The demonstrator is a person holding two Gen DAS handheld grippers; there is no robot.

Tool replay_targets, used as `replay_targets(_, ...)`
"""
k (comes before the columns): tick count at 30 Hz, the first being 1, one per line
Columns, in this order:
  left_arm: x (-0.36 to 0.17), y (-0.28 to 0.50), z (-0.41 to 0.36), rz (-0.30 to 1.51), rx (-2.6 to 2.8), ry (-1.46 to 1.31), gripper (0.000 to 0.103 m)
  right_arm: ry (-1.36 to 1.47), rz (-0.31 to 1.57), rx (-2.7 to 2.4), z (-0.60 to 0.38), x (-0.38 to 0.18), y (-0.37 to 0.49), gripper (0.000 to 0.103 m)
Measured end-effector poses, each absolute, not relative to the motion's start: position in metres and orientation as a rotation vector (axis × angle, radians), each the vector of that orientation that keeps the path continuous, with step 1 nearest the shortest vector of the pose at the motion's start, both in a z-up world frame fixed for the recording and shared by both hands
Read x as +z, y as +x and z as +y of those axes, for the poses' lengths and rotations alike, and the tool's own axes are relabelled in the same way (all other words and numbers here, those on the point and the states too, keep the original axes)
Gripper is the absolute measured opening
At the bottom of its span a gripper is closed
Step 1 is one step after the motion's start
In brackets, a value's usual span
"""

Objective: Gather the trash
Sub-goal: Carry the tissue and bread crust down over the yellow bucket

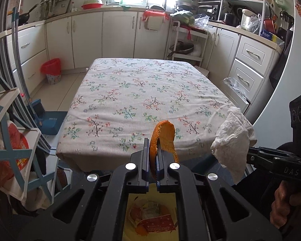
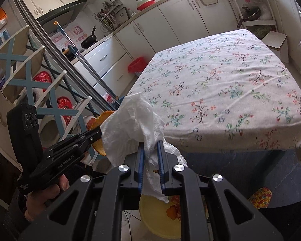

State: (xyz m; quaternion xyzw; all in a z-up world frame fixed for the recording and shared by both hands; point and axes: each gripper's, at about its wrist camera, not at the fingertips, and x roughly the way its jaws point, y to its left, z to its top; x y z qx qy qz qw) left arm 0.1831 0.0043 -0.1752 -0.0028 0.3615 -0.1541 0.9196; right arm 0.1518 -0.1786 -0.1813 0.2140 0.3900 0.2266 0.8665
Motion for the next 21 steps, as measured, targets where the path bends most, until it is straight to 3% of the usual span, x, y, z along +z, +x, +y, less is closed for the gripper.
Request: replay_targets(21,-0.198,0.153,-0.001,0.817,-0.325,0.012,0.004,0.433,0.910,0.497,-0.159,-0.200,0.134,0.019)
